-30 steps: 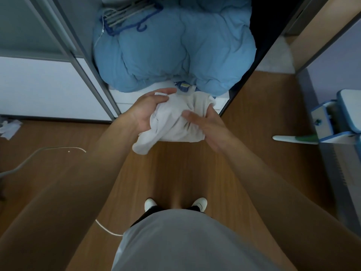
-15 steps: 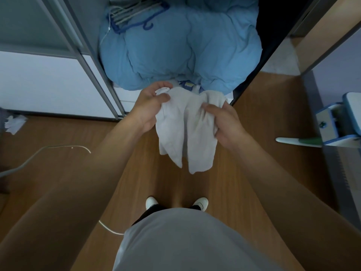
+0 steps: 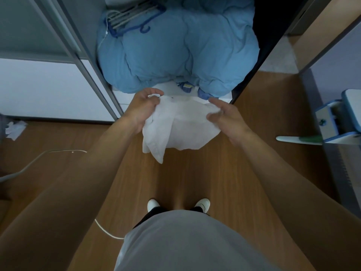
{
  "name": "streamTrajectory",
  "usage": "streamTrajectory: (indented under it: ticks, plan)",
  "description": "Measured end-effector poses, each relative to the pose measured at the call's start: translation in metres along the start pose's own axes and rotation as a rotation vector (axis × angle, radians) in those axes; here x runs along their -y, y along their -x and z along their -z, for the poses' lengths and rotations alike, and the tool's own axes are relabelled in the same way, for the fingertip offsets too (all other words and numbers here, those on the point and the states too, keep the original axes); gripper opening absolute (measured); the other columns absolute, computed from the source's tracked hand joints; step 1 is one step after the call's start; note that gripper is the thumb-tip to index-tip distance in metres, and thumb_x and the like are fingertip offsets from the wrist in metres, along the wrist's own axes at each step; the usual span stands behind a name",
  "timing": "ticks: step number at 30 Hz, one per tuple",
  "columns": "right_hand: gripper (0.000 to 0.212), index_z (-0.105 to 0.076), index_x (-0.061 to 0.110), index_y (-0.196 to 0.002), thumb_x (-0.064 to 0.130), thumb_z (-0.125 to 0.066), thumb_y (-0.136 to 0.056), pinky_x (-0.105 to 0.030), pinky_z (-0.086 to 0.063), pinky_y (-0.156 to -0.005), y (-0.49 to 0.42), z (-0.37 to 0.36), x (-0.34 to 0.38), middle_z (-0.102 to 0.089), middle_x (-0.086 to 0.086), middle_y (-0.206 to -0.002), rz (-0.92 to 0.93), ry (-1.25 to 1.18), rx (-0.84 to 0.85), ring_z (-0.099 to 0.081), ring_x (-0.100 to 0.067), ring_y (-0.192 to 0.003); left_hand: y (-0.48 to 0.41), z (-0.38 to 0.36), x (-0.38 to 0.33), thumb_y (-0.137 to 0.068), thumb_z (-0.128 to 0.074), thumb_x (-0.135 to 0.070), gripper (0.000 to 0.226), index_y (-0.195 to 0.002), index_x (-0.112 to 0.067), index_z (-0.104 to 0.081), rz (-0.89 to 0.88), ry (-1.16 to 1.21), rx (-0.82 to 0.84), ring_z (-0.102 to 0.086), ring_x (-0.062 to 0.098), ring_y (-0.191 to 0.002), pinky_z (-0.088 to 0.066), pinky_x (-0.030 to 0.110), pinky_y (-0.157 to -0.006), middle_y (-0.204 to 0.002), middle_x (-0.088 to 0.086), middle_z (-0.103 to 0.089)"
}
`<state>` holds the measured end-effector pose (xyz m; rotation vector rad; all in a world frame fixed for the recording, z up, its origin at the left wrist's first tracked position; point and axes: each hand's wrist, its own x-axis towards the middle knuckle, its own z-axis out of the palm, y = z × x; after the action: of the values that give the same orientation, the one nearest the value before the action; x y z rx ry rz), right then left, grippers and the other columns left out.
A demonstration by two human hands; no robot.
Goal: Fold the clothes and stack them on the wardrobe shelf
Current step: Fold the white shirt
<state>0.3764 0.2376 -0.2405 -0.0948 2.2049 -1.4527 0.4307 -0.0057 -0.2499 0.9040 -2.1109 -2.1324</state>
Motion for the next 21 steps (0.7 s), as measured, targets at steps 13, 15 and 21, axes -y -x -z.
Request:
streamTrajectory:
  ticks: [13, 15, 21]
  plan:
    - [0.033, -0.069, 0.011, -0.120, 0.029, -0.071, -0.092, -0.004, -0.039, -0.094, 0.002, 0.014, -0.001, -0.060, 0.004, -0.134, 0.247, 0.425, 0.207, -0.055, -0.004, -0.113, -0.010, -0.003, -0.003, -0.096, -0.042, -0.006, 0.033, -0.081, -0.025, -0.065, -0.042, -0.279, 0.008, -0.049, 0.013, -0.062, -0.039, 0.025, -0.054, -0.074, 0.002, -0.058]
    - [0.019, -0.076, 0.021, -0.109, 0.022, -0.073, -0.090, -0.020, -0.054, -0.087, 0.006, 0.018, 0.002, -0.074, 0.003, -0.114, 0.116, 0.193, 0.347, -0.068, -0.010, -0.102, -0.010, -0.002, -0.001, -0.094, -0.042, -0.008, 0.033, -0.081, -0.025, -0.068, -0.020, -0.300, 0.022, -0.051, 0.014, -0.065, -0.039, 0.027, -0.056, -0.077, 0.004, -0.059]
    - [0.032, -0.078, 0.010, -0.097, 0.017, -0.068, -0.067, -0.034, -0.059, -0.077, 0.004, 0.020, 0.004, -0.076, -0.010, -0.094, -0.155, -0.417, 0.352, -0.073, -0.024, -0.084, -0.010, -0.008, -0.005, -0.091, -0.057, -0.010, 0.025, -0.107, -0.021, -0.074, 0.120, 0.069, 0.098, -0.070, 0.020, -0.093, -0.059, 0.027, -0.071, -0.099, 0.002, -0.077]
